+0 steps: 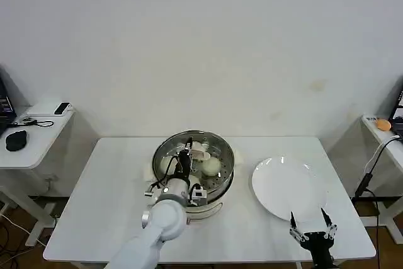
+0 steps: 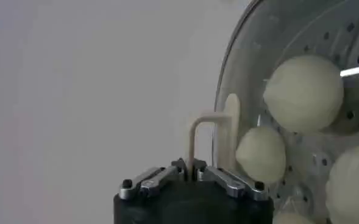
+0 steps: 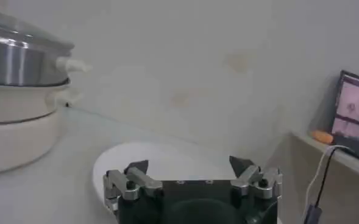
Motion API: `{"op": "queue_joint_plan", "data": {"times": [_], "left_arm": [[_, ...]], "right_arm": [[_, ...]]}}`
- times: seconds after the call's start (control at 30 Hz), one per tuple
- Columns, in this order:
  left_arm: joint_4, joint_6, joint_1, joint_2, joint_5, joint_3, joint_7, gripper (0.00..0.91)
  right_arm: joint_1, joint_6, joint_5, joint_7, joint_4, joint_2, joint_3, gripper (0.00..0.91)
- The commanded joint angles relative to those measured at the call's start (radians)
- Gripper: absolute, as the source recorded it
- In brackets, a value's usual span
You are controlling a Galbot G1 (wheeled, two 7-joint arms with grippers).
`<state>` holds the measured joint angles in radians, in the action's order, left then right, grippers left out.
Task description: Take steamed baozi put them in steamer then cover it.
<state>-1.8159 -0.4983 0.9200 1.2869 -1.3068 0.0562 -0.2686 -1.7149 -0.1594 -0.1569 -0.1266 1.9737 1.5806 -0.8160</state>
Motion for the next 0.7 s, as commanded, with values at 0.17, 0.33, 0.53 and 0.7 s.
{"op": "queue_joint_plan", "data": {"times": [0.17,0.33,0.53,0.7], "left_arm": [[-0.059,0.002,0.029,-0.021,0.014,-0.012,0.001,0.907],[-0.122,0.01,0.076,-0.056,0.022,-0.025,0.002,0.907],[-0.231,0.018,0.159,-0.107,0.052,-0.043,0.003,0.907],[-0.337,0.025,0.222,-0.15,0.115,-0.067,0.006,0.907]], "right_arm": [[0.0,0.0,-0.003,0.0,0.002,0.0,0.005,0.907],[-0.005,0.0,-0.007,0.001,0.006,0.0,0.007,0.907],[-0.011,0.001,-0.009,0.002,0.012,-0.001,0.009,0.907],[-0.02,-0.001,-0.01,0.003,0.014,-0.001,0.013,0.907]]}}
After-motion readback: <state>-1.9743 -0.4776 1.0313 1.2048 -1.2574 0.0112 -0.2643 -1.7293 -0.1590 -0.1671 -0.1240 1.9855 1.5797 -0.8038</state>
